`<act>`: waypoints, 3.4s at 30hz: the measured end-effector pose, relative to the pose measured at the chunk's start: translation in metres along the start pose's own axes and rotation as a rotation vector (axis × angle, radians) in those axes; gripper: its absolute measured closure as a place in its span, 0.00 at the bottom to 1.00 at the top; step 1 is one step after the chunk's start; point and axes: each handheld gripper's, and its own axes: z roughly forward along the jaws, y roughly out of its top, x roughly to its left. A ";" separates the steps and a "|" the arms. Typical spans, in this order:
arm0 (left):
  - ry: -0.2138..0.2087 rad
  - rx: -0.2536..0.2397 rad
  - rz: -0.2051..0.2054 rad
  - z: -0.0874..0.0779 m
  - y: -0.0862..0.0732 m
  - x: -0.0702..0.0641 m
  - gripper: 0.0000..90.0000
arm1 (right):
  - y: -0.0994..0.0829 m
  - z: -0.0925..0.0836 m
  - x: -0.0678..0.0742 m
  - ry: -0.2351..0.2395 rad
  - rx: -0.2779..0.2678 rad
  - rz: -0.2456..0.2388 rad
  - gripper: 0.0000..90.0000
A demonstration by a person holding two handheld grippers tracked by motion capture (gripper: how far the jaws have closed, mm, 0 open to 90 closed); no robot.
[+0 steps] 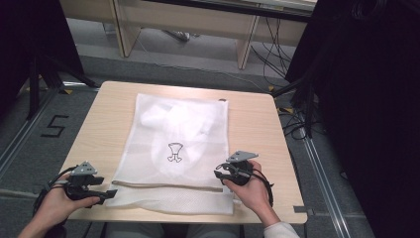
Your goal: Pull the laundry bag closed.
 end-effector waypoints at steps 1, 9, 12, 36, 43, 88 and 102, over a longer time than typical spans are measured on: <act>0.002 -0.010 -0.011 0.001 0.000 -0.001 0.30 | 0.000 0.000 0.000 0.000 0.000 0.000 0.63; 0.010 -0.007 -0.005 0.000 0.000 -0.001 0.29 | 0.002 0.007 0.011 0.001 -0.023 -0.070 0.71; 0.013 -0.010 -0.003 0.000 0.000 -0.001 0.29 | 0.012 0.004 0.021 0.018 -0.014 -0.115 0.74; -0.001 -0.006 -0.024 0.000 -0.002 -0.002 0.30 | 0.054 0.036 0.075 0.127 -0.057 -0.251 0.77; 0.002 -0.005 -0.031 0.001 -0.002 -0.003 0.30 | 0.068 0.047 0.091 0.147 -0.058 -0.299 0.76; -0.005 -0.007 -0.035 -0.002 -0.006 -0.005 0.29 | 0.109 0.108 0.173 0.311 -0.004 -0.408 0.77; -0.009 -0.003 -0.027 -0.001 -0.006 -0.005 0.29 | 0.117 0.128 0.190 0.342 -0.005 -0.410 0.76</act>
